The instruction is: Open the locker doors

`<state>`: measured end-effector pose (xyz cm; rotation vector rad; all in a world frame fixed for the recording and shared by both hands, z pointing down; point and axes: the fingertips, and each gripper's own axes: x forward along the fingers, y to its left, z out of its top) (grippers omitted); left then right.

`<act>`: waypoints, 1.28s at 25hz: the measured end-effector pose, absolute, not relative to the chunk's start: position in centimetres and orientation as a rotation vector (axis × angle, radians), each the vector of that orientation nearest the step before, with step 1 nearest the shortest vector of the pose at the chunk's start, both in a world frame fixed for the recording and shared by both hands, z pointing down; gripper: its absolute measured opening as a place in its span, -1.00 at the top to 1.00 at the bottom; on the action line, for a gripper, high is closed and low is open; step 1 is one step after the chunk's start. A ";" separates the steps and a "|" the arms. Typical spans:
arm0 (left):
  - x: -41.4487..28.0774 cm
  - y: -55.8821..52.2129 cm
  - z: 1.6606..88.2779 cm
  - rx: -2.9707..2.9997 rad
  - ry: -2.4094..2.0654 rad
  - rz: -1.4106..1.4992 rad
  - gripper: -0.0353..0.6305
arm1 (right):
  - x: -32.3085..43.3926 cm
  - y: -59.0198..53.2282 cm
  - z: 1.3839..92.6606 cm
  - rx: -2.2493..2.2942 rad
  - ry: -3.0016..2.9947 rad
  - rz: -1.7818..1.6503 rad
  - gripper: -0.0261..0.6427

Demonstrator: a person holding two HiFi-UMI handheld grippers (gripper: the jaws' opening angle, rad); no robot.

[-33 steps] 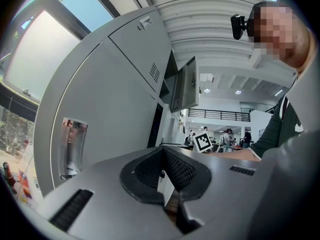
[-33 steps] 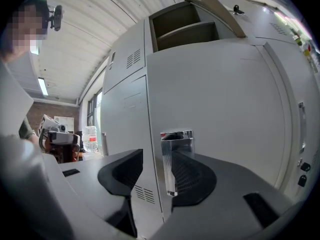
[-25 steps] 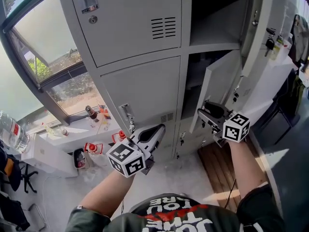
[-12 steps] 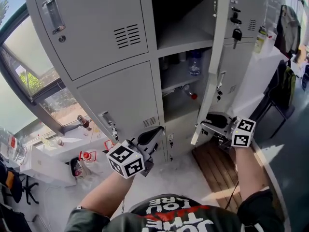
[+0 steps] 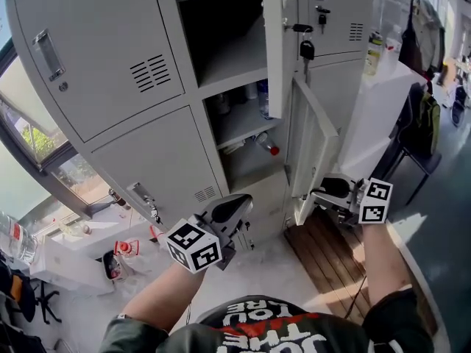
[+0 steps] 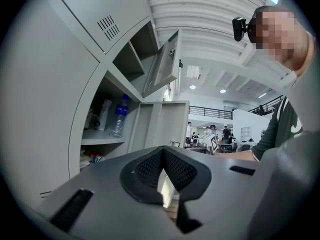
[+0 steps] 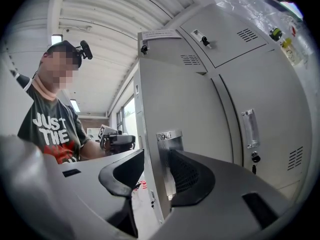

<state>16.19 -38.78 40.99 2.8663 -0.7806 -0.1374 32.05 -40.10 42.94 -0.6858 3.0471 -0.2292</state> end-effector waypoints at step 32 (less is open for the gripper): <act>5.1 -32.6 37.6 2.918 -0.709 -0.272 0.89 | 29.0 -30.3 37.2 -1.584 2.680 0.024 0.41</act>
